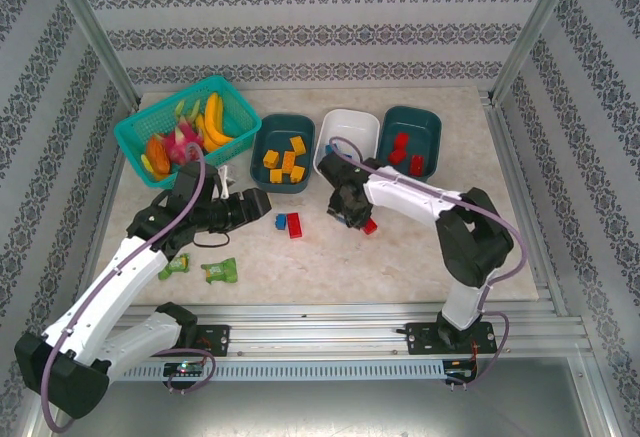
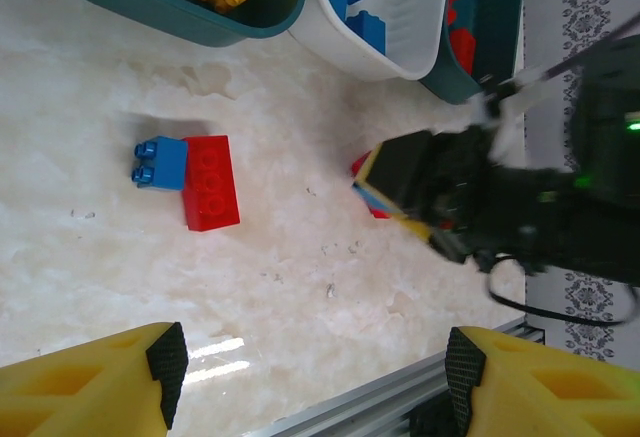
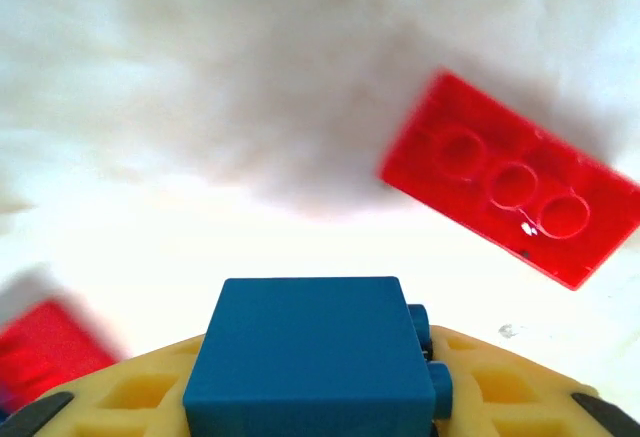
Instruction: Sort the legos into containers by color
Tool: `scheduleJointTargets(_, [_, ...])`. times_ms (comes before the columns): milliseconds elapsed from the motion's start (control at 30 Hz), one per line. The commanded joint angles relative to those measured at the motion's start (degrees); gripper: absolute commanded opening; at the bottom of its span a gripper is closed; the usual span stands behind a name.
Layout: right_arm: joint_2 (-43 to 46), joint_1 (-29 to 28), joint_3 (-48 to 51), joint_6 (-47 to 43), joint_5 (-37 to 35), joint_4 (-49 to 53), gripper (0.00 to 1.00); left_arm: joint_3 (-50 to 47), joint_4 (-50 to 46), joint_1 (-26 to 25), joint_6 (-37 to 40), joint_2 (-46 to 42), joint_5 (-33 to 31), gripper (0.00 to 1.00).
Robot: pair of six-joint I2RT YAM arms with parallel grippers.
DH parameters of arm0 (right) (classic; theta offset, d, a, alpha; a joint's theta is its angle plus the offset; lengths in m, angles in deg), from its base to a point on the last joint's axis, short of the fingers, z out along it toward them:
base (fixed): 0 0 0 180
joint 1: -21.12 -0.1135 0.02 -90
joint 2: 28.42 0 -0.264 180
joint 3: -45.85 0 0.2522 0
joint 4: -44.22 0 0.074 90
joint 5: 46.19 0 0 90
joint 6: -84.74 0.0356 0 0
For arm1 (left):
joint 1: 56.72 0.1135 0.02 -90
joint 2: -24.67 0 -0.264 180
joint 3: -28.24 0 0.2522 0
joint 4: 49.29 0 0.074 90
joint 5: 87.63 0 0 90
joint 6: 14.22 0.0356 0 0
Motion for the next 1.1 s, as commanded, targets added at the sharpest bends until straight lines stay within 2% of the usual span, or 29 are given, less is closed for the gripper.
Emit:
scheduleJointTargets(0, [3.1, 1.7, -7.3, -9.0, -7.3, 2.9, 0.34, 3.8, 2.5, -1.0, 0.9, 2.5, 0.6, 0.72])
scheduleJointTargets(133, [-2.8, 6.4, -16.1, -15.8, -7.3, 1.2, 0.34, 7.9, 6.4, -1.0, 1.0, 9.0, 0.7, 0.73])
scheduleJointTargets(267, [-13.0, 10.5, -29.1, -19.7, -6.6, 2.5, 0.33, 13.1, 10.4, -1.0, 1.1, 16.9, 0.6, 0.73])
scheduleJointTargets(433, [-26.0, 14.6, -43.3, -20.4, -5.0, 5.4, 0.33, 22.1, 12.6, -0.9, 2.8, 26.8, 0.9, 0.73])
scheduleJointTargets(600, [-39.2, 17.6, -56.7, -19.1, -0.1, 9.6, 0.34, 29.7, 12.2, -0.9, 4.3, 34.8, 1.6, 0.73])
scheduleJointTargets(700, [-44.6, 18.4, -63.3, -18.4, 1.0, 13.1, 0.38, 31.7, 12.0, -0.8, 4.8, 37.0, 1.8, 0.73])
scheduleJointTargets(867, [-46.1, 18.6, -65.6, -16.9, 2.1, 14.6, 0.55, 32.1, 11.4, -0.9, 5.1, 37.4, 1.9, 0.73])
scheduleJointTargets(1067, [-39.1, 17.8, -65.8, -18.4, 1.4, 13.4, 0.67, 31.3, 9.9, -0.9, 5.6, 35.9, 1.9, 0.74])
